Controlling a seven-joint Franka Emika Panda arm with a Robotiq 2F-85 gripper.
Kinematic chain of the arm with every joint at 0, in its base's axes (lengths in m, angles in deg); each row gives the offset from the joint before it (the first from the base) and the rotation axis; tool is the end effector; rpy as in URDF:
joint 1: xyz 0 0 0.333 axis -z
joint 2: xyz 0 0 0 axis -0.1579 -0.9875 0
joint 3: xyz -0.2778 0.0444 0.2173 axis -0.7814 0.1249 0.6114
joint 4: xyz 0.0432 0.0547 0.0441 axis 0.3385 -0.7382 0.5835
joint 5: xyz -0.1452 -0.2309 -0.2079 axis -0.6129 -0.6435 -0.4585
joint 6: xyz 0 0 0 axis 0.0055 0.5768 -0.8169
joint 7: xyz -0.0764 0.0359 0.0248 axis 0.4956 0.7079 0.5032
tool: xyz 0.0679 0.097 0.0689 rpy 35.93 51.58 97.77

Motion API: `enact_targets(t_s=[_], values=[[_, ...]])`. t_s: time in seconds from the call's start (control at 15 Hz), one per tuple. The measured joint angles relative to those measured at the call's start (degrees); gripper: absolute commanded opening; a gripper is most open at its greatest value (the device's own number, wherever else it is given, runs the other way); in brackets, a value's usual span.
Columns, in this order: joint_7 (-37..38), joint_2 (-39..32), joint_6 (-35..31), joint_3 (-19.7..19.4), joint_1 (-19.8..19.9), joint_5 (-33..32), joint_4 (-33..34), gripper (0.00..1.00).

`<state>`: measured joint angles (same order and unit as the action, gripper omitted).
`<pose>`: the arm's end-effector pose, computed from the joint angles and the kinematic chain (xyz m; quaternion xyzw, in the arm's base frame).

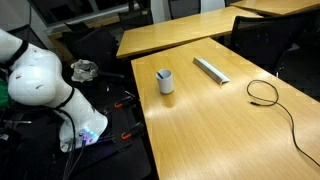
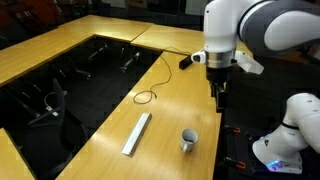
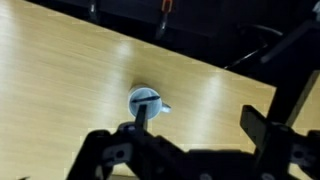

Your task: Take the pen out of the mug and put it on the desk

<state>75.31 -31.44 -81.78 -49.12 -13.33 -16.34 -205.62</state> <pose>0.3506 0.0371 0.5587 -0.9868 -0.0918 0.0967 0.0920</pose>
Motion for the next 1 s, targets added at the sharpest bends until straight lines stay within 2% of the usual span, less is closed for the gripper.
enact_targets(t_s=[0.27,0.4,0.67,0.87,1.0], values=[[5.28,-5.47,-16.71,1.33,0.91,-1.33,-7.86,1.00],[9.15,-8.97,-22.04,1.40,1.38,-1.98,-10.25,1.00],[16.79,-15.51,-24.57,1.40,1.82,-1.68,-11.07,1.00],[21.05,-17.46,-24.89,1.35,2.40,-0.40,-11.41,0.99],[22.49,-17.62,-25.97,1.24,2.94,1.09,-12.55,0.76]])
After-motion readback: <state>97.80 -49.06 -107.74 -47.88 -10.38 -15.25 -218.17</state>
